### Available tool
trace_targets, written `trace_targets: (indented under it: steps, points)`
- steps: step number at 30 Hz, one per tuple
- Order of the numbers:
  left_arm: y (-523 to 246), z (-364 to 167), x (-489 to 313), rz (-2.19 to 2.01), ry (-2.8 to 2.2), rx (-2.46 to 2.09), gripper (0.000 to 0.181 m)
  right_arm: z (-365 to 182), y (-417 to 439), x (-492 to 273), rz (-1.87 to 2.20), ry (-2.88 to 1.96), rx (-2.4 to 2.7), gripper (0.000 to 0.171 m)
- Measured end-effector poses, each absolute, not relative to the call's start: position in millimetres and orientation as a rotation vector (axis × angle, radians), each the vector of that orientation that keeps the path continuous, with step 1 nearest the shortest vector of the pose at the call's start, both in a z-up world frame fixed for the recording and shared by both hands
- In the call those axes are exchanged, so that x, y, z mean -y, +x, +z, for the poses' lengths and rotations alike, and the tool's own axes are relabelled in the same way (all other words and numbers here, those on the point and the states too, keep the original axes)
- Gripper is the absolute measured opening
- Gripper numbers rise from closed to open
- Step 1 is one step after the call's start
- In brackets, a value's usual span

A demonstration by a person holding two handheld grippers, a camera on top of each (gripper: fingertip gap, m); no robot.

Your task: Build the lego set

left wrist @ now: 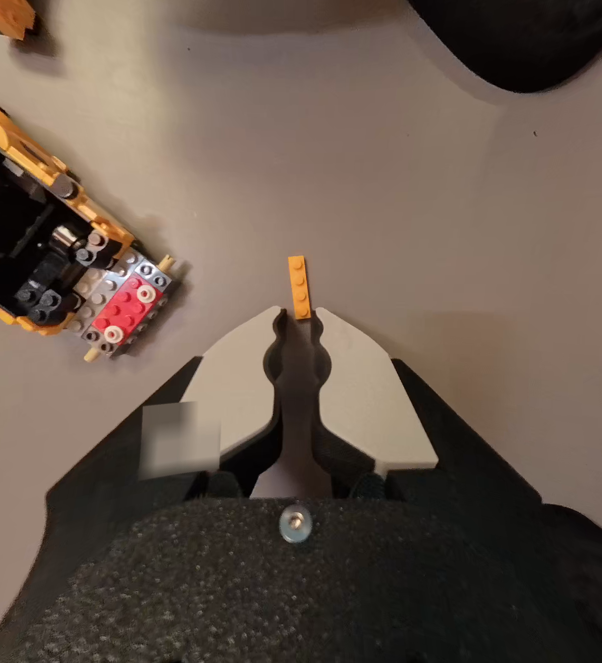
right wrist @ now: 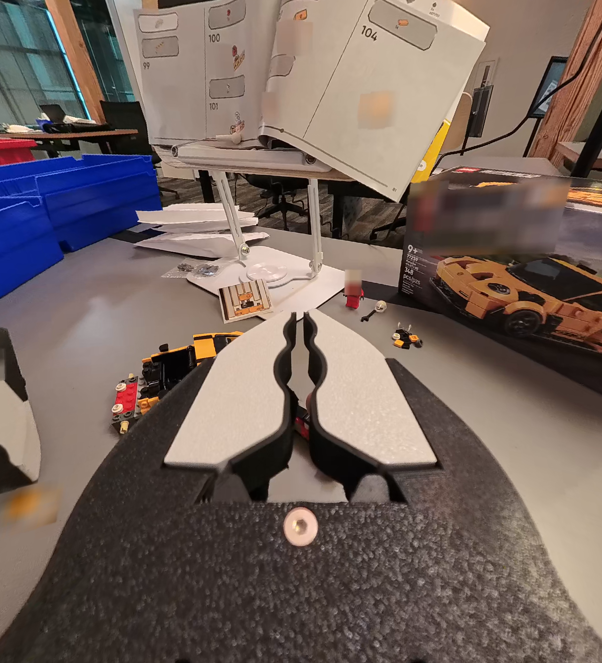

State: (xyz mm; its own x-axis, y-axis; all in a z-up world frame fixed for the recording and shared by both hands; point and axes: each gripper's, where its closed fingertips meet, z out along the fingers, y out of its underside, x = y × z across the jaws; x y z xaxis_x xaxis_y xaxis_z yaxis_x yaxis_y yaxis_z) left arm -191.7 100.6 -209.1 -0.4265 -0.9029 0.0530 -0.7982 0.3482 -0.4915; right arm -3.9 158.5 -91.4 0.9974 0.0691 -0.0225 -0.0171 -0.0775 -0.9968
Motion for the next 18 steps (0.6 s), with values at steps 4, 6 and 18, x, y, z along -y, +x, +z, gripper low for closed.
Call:
trace_targets:
  steps: [4, 6, 18]
  points:
    - [-191, -204, -105, -0.689, -1.537, -2.345, 0.014, -91, -4, -158, 0.072, -1.645, 0.041, 0.003]
    - [-190, -201, -108, -0.698, -1.541, -2.319, 0.015, -91, -4, -158, 0.071, -1.644, 0.041, 0.003]
    - [-162, -88, -174, -1.075, -1.377, -1.376, 0.000, -80, 11, -154, 0.013, -1.587, -0.033, 0.007]
